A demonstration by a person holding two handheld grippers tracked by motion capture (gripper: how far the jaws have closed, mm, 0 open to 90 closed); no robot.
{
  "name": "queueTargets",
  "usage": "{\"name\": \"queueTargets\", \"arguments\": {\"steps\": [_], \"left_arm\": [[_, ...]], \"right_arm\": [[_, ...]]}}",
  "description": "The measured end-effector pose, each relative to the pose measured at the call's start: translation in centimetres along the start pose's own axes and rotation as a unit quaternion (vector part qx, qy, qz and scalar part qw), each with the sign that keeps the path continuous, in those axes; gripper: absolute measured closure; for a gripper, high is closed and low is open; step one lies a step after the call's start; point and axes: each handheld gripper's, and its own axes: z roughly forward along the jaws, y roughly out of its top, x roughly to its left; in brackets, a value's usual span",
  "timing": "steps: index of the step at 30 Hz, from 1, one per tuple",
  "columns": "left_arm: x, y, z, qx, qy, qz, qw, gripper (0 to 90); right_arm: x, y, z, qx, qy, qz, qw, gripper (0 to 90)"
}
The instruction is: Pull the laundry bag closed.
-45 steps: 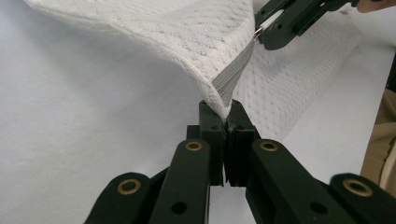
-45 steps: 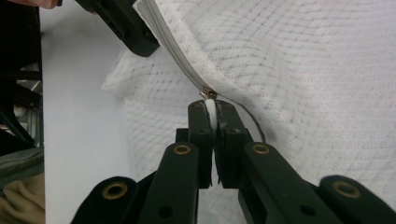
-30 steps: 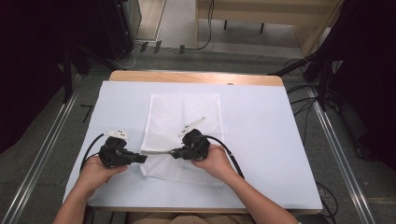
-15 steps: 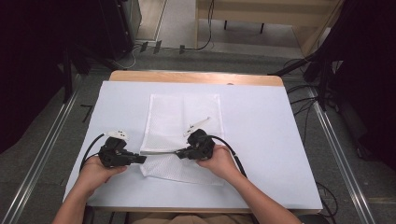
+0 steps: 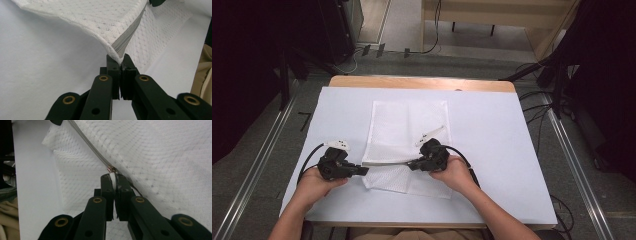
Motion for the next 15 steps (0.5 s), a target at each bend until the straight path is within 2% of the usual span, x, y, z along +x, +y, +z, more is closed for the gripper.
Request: {"name": "queueTargets", "arguments": {"steps": [9,15], "left_arm": [[0.2,-0.1,-0.2,-0.002,0.001,-0.003,1.0,88.9],[0.1,-0.1,-0.1,0.003,0.003,-0.002,1.0,88.8]], "right_arm": [[-0.8,-0.8,-1.0,-0.002,-0.008,0.014,0.9999,88.2],[-1.0,-1.1,-1.2,-0.001,-0.01,0.014,0.9999,88.1]]}}
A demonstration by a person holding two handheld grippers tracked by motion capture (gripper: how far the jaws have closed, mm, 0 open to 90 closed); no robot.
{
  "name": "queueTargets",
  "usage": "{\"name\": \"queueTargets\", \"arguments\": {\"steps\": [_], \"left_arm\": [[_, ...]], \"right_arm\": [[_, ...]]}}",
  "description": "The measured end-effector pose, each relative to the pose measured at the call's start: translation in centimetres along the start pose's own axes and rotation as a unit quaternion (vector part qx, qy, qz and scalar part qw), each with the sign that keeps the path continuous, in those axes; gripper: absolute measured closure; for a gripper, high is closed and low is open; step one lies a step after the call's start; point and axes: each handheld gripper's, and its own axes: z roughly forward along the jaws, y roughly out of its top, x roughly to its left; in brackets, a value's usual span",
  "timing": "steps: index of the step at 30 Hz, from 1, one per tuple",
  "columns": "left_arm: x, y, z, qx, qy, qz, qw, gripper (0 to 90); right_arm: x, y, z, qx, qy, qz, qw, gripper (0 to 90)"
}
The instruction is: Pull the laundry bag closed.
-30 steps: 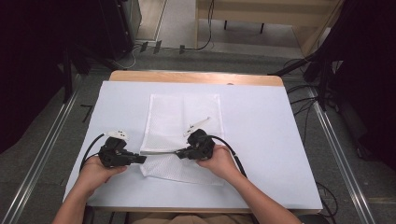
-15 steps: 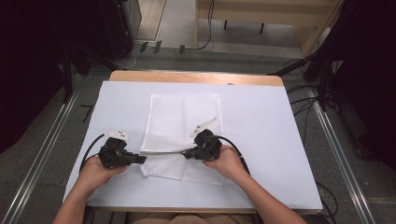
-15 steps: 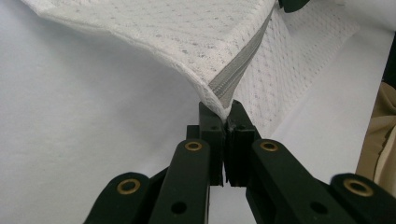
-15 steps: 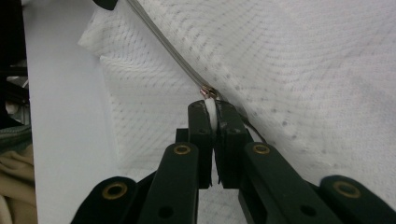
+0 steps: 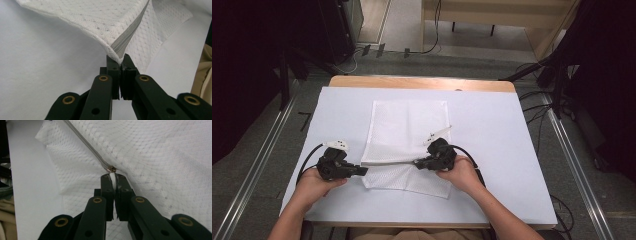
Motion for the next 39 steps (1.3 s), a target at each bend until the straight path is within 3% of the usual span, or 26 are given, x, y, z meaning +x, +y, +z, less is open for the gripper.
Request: {"name": "queueTargets", "arguments": {"steps": [39], "left_arm": [[0.0,-0.1,0.0,0.006,-0.013,0.003,0.9999,88.6]], "right_arm": [[-1.2,-2.7,-2.8,0.01,-0.012,0.023,0.9996,88.1]]}}
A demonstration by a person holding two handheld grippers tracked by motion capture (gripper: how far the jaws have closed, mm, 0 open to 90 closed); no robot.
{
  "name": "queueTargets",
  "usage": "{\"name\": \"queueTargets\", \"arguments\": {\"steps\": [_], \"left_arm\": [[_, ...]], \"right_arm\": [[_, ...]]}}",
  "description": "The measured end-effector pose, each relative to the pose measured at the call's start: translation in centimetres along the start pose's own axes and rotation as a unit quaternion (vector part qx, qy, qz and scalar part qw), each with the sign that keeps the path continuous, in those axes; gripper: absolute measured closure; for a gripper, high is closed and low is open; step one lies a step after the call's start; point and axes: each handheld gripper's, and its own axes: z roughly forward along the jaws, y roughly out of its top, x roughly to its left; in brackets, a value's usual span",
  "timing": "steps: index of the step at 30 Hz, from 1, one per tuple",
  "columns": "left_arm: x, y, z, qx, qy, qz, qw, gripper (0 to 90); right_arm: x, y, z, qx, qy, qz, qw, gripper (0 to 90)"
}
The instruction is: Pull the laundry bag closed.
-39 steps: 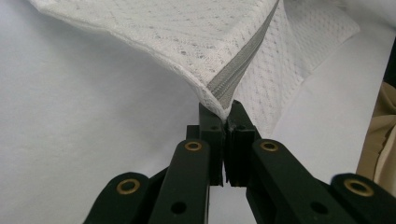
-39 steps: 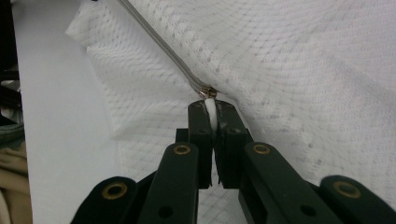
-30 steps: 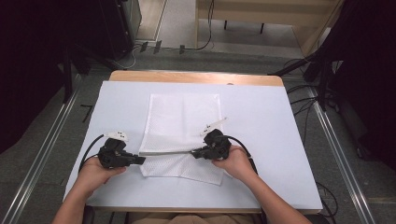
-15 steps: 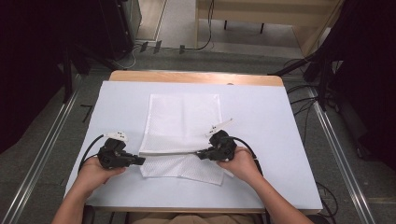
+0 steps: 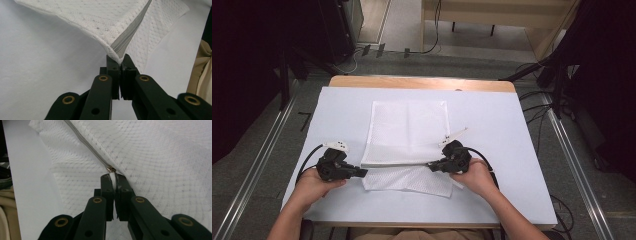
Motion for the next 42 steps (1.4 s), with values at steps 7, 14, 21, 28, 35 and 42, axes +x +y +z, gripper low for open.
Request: {"name": "queueTargets", "arguments": {"steps": [7,14,21,28,35,42], "left_arm": [[0.0,0.0,0.0,0.003,-0.001,0.002,1.0,88.6],[0.1,0.0,0.0,0.005,0.0,0.001,1.0,88.6],[0.1,0.0,0.0,0.006,0.001,0.001,1.0,88.6],[0.1,-0.1,0.0,0.005,-0.002,0.0,1.0,88.7],[0.1,-0.2,0.0,0.004,0.001,-0.001,1.0,88.7],[0.2,-0.3,0.0,0.004,-0.002,-0.004,1.0,88.8]], "right_arm": [[-0.2,-0.4,-0.3,0.006,-0.002,0.002,1.0,88.1],[-0.5,-0.9,-0.7,0.005,0.0,0.004,1.0,88.1],[-0.5,-1.1,-1.2,0.005,-0.002,0.007,1.0,88.1],[-0.8,-1.6,-1.5,0.008,-0.002,0.013,0.9999,88.1],[-1.1,-2.2,-2.1,0.009,-0.005,0.015,0.9998,88.1],[-1.4,-2.8,-2.6,0.013,-0.006,0.018,0.9997,88.1]]}}
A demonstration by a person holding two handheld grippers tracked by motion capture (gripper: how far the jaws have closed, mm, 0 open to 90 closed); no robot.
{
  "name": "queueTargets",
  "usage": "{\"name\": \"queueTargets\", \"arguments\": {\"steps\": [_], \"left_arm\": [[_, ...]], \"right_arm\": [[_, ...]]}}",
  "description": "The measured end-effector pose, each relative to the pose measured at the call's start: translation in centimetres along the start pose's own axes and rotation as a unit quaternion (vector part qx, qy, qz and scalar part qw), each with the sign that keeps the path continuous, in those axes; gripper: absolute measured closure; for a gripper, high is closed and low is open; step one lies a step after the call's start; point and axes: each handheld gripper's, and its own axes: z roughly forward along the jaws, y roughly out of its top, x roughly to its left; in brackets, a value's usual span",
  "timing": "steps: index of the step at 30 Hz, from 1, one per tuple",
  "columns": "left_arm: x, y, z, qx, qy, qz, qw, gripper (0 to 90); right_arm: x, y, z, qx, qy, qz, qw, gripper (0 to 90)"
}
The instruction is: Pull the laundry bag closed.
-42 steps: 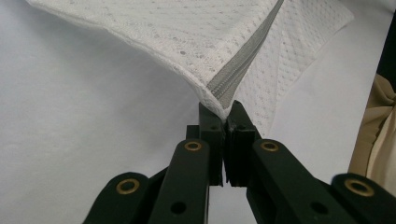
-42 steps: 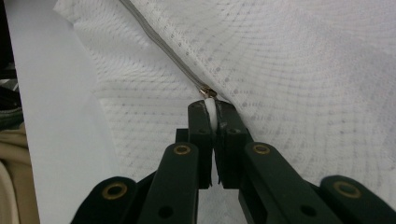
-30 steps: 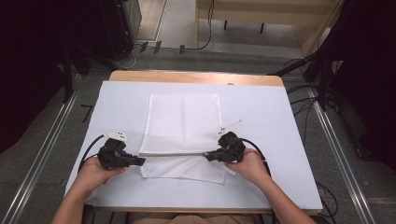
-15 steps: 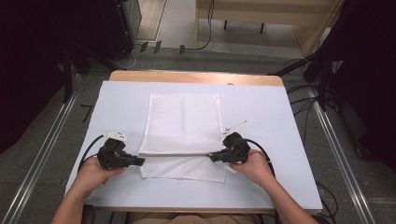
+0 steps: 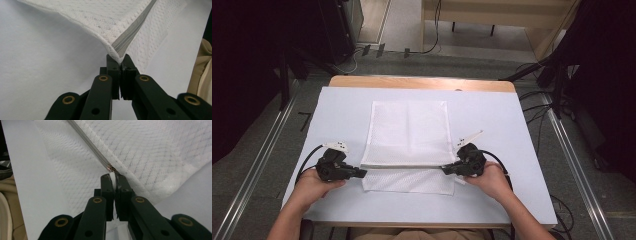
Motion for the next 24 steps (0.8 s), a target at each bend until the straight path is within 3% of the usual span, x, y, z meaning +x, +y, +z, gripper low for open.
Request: {"name": "queueTargets", "arguments": {"steps": [8,14,17,19,22,24], "left_arm": [[0.0,0.0,0.1,0.005,-0.007,0.001,1.0,88.9],[-0.1,0.1,0.0,-0.002,0.001,-0.002,1.0,89.0],[0.2,-0.1,0.2,0.009,-0.014,-0.01,0.9998,87.6],[0.3,-0.1,0.2,0.009,-0.009,-0.019,0.9997,78.6],[0.6,0.1,-0.2,-0.019,-0.014,-0.042,0.9988,61.7],[0.6,0.1,-0.4,-0.034,-0.002,-0.039,0.9986,59.0]], "right_arm": [[-0.6,-0.9,-0.9,-0.002,-0.001,0.007,1.0,88.2],[-0.6,-1.1,-1.1,-0.003,0.0,0.003,1.0,88.2],[-0.6,-1.0,-1.0,-0.004,0.001,0.003,1.0,87.6],[-0.5,-1.0,-0.9,-0.001,0.006,0.003,1.0,86.5],[-0.3,-1.0,-0.8,-0.006,0.007,-0.007,0.9999,78.3],[-0.2,-0.9,-0.9,-0.019,0.003,-0.014,0.9997,73.4]]}}
